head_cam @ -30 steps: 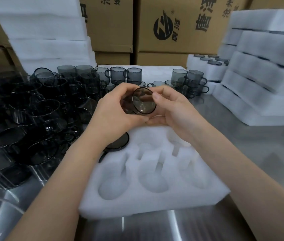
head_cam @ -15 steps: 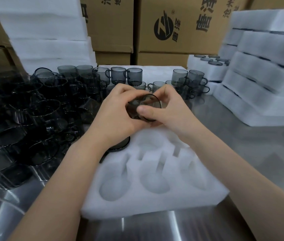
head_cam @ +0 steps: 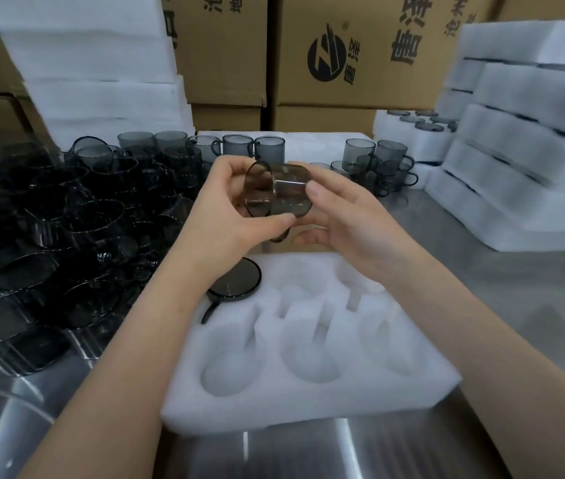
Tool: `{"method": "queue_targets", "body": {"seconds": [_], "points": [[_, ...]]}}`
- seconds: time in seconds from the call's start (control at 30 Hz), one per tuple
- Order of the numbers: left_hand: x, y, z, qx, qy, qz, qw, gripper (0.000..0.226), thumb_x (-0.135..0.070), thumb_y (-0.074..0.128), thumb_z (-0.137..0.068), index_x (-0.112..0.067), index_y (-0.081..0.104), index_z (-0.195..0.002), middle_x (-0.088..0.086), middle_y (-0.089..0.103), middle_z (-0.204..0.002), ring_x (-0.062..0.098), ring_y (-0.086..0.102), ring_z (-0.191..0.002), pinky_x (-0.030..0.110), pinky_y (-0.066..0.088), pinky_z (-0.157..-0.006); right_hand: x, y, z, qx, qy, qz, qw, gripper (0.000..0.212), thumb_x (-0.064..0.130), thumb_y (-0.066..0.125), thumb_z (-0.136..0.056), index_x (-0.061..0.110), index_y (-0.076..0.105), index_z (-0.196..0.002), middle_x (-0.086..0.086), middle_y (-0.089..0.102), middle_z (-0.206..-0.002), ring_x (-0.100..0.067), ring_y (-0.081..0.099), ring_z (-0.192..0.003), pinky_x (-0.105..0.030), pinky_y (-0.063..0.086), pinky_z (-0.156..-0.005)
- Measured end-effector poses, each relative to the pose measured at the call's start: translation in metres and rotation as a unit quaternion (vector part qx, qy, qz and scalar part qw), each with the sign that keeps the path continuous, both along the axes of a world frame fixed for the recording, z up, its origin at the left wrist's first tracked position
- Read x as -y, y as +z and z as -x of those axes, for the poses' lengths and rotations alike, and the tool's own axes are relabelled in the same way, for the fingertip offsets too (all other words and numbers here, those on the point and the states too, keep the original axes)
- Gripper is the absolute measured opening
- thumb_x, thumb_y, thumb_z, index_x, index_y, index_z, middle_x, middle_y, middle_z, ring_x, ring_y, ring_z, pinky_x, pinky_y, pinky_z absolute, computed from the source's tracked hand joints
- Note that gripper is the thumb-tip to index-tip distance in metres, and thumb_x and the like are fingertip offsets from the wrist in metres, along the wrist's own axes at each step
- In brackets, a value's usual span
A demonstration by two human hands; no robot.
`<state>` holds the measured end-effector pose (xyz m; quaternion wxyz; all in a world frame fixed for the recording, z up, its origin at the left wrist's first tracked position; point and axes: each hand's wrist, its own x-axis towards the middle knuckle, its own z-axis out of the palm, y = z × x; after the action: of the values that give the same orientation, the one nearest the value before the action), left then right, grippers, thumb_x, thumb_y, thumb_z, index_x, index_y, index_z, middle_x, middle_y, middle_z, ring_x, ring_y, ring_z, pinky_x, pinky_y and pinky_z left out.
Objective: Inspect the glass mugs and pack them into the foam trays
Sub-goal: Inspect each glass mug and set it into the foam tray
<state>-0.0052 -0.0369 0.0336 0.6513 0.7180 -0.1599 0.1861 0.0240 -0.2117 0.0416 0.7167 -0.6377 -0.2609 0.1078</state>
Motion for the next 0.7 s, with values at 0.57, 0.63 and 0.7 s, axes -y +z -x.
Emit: {"method": "queue_targets", "body": {"seconds": [0.57, 0.63, 0.7], "points": [[0.0017, 0.0005, 0.0017, 0.031, -0.032, -0.160, 0.986, 0.072, 0.004, 0.087, -0.060, -0.029, 0.059, -0.119, -0.007, 0.065, -0.119, 0.009, 0.061, -0.113, 0.031, 0.048, -0.101, -0.0091, 0.0005, 0.0050, 0.047, -0.159, 0.002, 0.986, 0.017, 0.026, 0.060, -0.097, 0.023, 0.056, -0.080, 0.007, 0.055, -0.065, -0.009, 0.047, -0.048, -0.018, 0.032, -0.038], [0.0010, 0.0000, 0.0013, 0.019, -0.047, -0.134, 0.990, 0.070, 0.006, 0.085, -0.062, -0.027, 0.060, -0.118, -0.007, 0.065, -0.117, 0.012, 0.062, -0.113, 0.033, 0.049, -0.100, -0.0082, 0.0006, 0.0045, 0.022, -0.142, -0.017, 0.990, 0.015, 0.024, 0.058, -0.098, 0.023, 0.059, -0.083, 0.005, 0.058, -0.068, -0.016, 0.045, -0.051, -0.019, 0.032, -0.038], [0.0002, -0.0013, 0.0003, 0.004, -0.055, -0.108, 0.993, 0.068, 0.008, 0.082, -0.065, -0.023, 0.059, -0.120, -0.005, 0.065, -0.117, 0.012, 0.063, -0.112, 0.030, 0.051, -0.098, -0.0055, 0.0005, 0.0026, -0.007, -0.111, -0.033, 0.993, 0.012, 0.020, 0.056, -0.098, 0.021, 0.062, -0.089, 0.001, 0.059, -0.072, -0.018, 0.042, -0.054, -0.021, 0.033, -0.038]]}}
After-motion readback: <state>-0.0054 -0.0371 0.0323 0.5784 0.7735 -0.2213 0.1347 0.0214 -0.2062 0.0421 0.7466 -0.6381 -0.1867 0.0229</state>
